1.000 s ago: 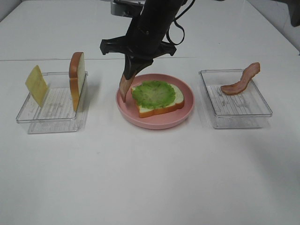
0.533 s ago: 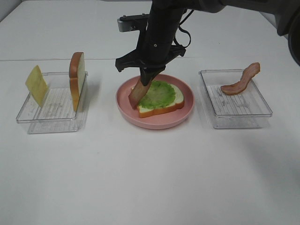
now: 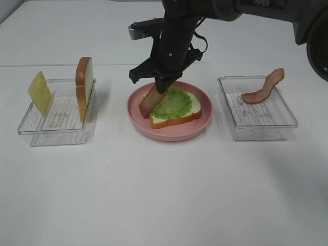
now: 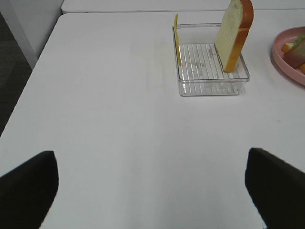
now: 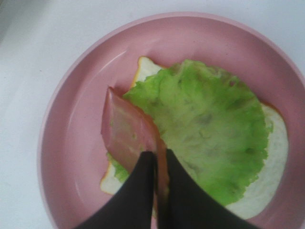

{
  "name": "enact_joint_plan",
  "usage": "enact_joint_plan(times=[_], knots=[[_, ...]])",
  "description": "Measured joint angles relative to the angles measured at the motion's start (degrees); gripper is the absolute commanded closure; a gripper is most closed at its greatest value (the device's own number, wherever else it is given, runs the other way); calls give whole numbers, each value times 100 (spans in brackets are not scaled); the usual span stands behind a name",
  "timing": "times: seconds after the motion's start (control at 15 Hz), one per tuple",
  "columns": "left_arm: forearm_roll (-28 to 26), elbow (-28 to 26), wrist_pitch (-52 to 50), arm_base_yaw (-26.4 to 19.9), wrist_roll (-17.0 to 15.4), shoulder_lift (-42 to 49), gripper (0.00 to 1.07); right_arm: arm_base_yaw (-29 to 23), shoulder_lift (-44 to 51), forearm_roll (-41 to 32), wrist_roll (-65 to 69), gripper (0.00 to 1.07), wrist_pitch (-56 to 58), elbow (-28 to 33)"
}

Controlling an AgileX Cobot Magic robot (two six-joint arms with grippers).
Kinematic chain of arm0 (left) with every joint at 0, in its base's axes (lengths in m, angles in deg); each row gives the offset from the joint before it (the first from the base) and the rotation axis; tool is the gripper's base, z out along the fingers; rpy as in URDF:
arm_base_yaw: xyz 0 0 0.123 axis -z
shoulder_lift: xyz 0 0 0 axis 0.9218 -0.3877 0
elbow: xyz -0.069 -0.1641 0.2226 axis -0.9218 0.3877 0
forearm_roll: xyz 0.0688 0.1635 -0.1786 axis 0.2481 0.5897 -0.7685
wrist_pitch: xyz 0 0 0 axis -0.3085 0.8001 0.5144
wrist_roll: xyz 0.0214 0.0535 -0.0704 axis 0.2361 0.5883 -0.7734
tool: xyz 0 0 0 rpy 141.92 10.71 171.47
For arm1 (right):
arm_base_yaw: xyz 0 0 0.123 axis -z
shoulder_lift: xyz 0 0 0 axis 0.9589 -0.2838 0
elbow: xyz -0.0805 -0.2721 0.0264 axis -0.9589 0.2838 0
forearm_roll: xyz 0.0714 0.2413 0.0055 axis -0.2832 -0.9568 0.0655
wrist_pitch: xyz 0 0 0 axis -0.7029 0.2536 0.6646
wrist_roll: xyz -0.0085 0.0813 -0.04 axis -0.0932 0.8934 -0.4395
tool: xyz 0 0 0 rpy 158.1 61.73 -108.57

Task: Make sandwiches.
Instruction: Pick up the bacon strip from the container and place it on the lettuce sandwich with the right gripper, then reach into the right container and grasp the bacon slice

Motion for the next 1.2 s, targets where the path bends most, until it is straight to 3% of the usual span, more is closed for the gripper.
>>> enact_joint_plan(times=[0.07, 0.33, 0.47, 0.67, 1.0, 1.2], knots=[[0, 0, 0, 0, 0, 0, 7, 0, 0, 63, 0, 95, 0, 0], [0, 0, 0, 0, 0, 0, 7, 0, 0, 218, 0, 33, 0, 0], [0, 0, 0, 0, 0, 0, 7, 0, 0, 539, 11, 24, 52, 0], [0, 0, 0, 0, 0, 0, 7, 6, 80, 945, 264, 24, 315, 0], [0, 0, 0, 0, 0, 0, 7, 212, 917, 1037, 286, 24, 768, 0], [0, 0, 0, 0, 0, 0, 7, 1157, 1295, 739, 275, 24, 1008, 0]])
